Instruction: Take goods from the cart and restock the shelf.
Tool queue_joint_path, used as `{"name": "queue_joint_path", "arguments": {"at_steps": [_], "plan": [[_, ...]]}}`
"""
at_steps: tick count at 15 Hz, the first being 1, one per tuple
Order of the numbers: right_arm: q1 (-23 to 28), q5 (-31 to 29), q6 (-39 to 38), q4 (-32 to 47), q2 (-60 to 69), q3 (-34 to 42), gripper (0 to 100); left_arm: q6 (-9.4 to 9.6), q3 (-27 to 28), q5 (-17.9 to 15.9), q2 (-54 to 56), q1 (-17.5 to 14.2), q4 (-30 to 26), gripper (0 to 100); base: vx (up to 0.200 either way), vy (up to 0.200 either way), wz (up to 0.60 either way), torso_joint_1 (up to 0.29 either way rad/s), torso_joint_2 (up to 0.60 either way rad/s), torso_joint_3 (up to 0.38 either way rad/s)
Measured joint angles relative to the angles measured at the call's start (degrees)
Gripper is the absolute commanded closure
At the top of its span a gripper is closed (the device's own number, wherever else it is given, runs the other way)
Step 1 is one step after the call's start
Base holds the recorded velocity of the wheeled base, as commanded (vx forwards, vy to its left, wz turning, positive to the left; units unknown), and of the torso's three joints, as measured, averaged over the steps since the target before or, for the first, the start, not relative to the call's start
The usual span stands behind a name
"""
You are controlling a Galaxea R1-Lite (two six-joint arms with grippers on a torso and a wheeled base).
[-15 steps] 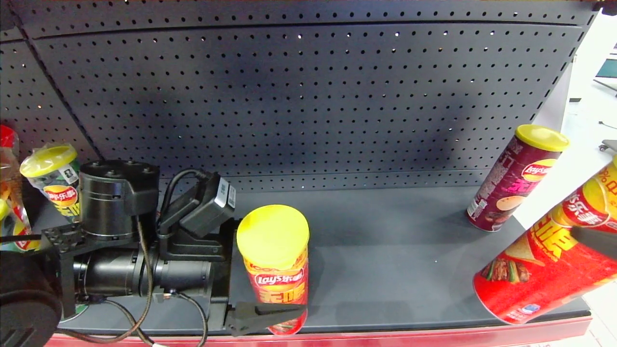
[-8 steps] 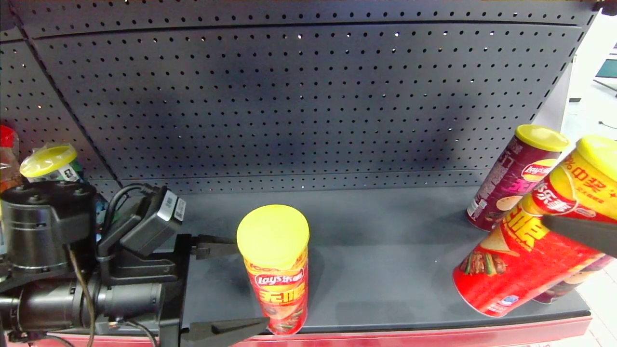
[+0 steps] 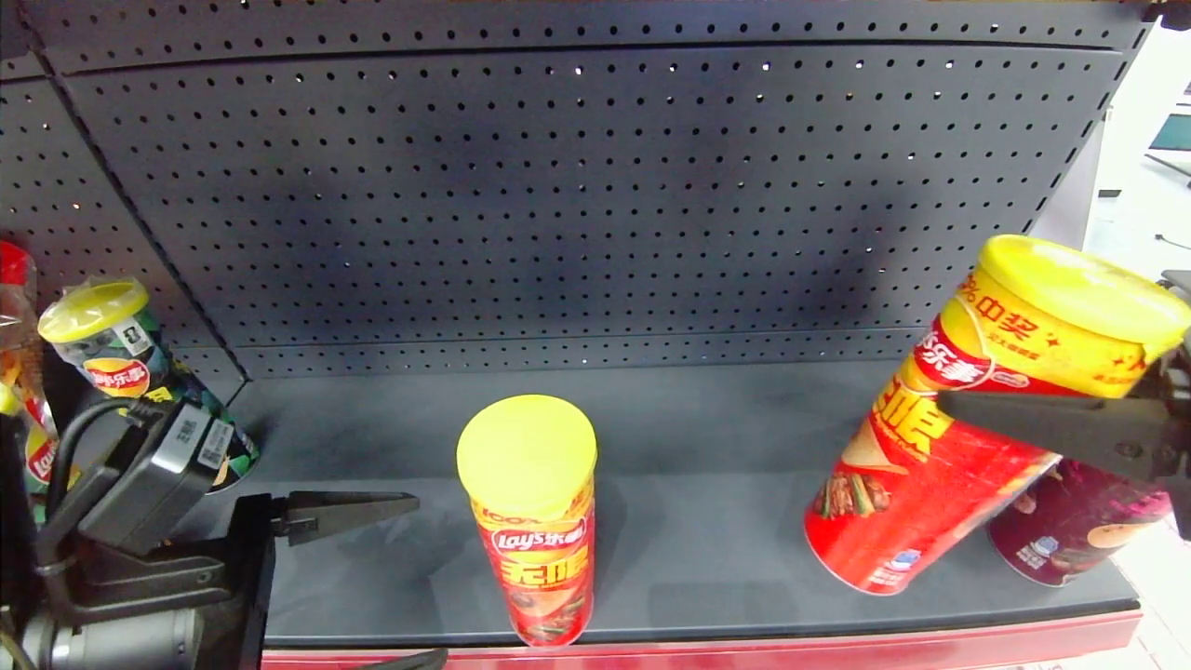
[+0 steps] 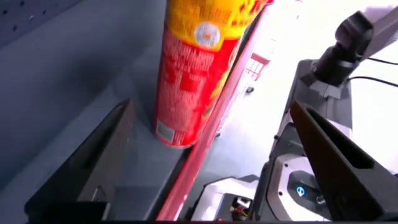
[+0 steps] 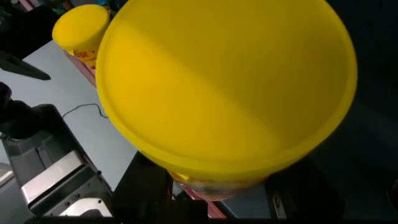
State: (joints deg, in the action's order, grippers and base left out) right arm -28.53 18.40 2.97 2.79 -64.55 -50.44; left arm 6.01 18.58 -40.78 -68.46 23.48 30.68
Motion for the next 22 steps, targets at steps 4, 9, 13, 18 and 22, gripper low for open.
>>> {"name": "queue_joint_path", "arguments": {"at_steps": [4,9,13,18,22], "plan": [[-2.6,0.1,0.3,-12.8,-9.9,-2.1,100,-0.22,-1.8,4.1,5.0,0.0,-1.4,0,0.0,0.0,0.0,0.0,0.0,0.0],[-7.6,0.2,0.6,-18.1,-22.3,-6.8,100,-0.49,0.5,12.5,8.3,0.2,-6.5,0,0.0,0.0,0.0,0.0,0.0,0.0],[-8.8,0.4,4.1,-18.2,-29.7,-12.8,100,-0.55,2.4,13.2,11.7,0.3,-15.7,0,0.0,0.0,0.0,0.0,0.0,0.0],[-9.6,0.4,6.8,-18.2,-35.2,-16.2,100,-0.55,3.6,13.3,13.2,0.3,-16.1,0,0.0,0.0,0.0,0.0,0.0,0.0],[-10.6,0.3,6.9,-18.3,-39.1,-20.1,100,-0.55,3.8,13.3,13.4,0.3,-16.1,0,0.0,0.0,0.0,0.0,0.0,0.0]]}}
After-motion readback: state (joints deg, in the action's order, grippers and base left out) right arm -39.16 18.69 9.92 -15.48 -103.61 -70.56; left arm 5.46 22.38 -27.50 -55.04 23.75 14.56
